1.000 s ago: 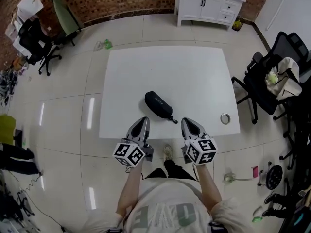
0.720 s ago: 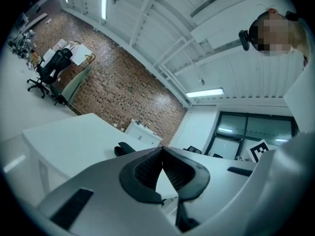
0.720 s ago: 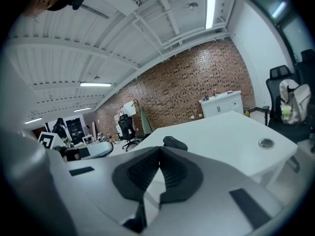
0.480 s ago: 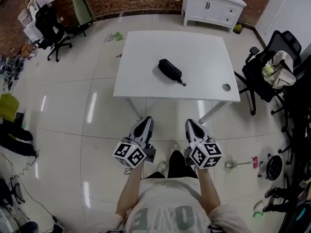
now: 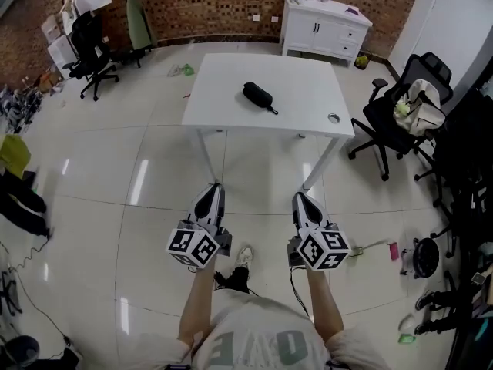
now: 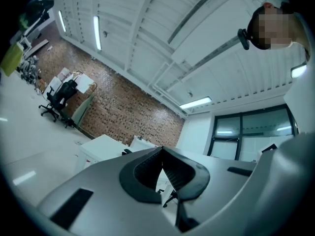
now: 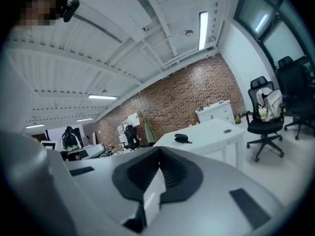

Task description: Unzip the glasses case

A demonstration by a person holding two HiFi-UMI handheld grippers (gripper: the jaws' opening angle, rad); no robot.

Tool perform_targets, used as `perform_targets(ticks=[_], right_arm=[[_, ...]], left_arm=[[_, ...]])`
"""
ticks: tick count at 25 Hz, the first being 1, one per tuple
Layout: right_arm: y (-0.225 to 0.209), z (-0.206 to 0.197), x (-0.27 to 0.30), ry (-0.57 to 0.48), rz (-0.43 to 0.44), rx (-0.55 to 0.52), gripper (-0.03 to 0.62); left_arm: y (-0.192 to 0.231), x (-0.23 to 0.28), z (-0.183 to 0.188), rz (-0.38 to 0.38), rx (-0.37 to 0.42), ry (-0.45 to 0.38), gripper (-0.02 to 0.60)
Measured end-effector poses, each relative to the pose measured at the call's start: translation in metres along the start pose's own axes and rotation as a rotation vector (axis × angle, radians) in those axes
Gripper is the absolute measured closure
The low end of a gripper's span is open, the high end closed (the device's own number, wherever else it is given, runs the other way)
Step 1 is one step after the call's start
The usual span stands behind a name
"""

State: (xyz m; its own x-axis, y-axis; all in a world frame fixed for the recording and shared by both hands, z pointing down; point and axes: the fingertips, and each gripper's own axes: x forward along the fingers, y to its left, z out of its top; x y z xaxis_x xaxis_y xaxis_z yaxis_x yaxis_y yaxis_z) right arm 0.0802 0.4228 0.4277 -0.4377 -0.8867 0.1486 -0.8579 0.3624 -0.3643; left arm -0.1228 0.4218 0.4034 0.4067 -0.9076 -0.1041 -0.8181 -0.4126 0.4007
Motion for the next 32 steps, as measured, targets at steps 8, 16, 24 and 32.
perform_targets(ticks=[8,16,24,32], right_arm=[[0.042,-0.03,-0.175,-0.011,-0.007,-0.019,0.593],[0.08,-0.05,-0.275,-0.035,-0.009,0.008,0.593],[0.117,-0.052,-0.294,-0.06,-0.001,-0.017,0.594],[0.126,-0.054,-0.298,-0.066,-0.004,-0.033,0.594]], left_arm=[[-0.121,-0.14,0.004,0.001,0.169,0.022,0.581],[-0.174,-0.218,-0.031,0.004,0.159,0.099,0.581],[-0.169,-0.258,-0.025,0.008,0.152,0.111,0.581],[-0.164,-0.267,-0.023,0.009,0.151,0.105,0.581]])
